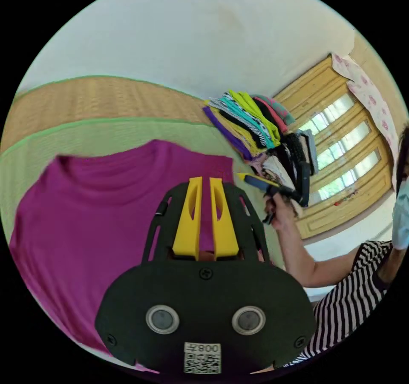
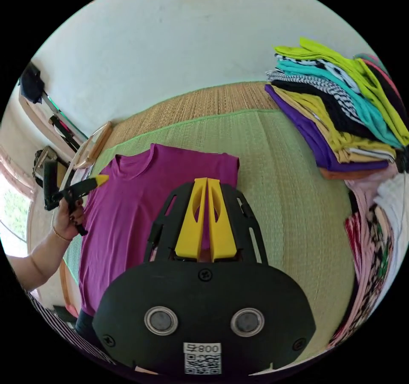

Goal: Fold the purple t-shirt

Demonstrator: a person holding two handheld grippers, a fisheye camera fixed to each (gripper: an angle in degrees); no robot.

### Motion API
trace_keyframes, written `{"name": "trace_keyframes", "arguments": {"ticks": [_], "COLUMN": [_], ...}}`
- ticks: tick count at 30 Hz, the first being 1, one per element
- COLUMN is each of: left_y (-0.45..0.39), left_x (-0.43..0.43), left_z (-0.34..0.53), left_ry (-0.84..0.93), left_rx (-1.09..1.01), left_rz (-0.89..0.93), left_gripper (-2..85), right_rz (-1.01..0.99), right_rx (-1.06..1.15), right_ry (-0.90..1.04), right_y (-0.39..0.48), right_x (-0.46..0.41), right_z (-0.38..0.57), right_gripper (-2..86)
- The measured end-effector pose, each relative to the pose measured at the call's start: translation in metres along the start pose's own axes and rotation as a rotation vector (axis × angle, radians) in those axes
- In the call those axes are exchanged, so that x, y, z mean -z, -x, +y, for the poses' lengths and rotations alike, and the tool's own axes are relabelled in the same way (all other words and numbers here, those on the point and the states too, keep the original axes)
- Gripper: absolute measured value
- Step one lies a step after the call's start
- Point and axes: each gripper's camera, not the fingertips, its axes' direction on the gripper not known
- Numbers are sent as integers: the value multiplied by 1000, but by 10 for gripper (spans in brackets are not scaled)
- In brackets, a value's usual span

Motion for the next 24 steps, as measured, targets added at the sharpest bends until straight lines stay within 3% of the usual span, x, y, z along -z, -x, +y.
{"name": "trace_keyframes", "arguments": {"ticks": [6, 8, 11, 16, 24], "left_y": [74, 91, 100, 95, 96], "left_x": [95, 99, 111, 110, 126], "left_z": [86, 104, 125, 128, 153], "left_ry": [-46, 2, -101, -66, -98], "left_rx": [279, 338, 408, 354, 345], "left_rz": [-505, -588, -461, -584, -552], "left_gripper": [9, 6, 2, 1, 1], "right_rz": [99, 82, 139, 201, 134], "right_rx": [34, 58, 110, 143, 51], "right_ry": [165, 153, 163, 188, 227], "right_y": [-4, 1, 16, 31, 22], "right_x": [-59, -59, -62, -71, -66], "right_z": [-50, -51, -50, -59, -70], "right_gripper": [1, 1, 1, 1, 1]}}
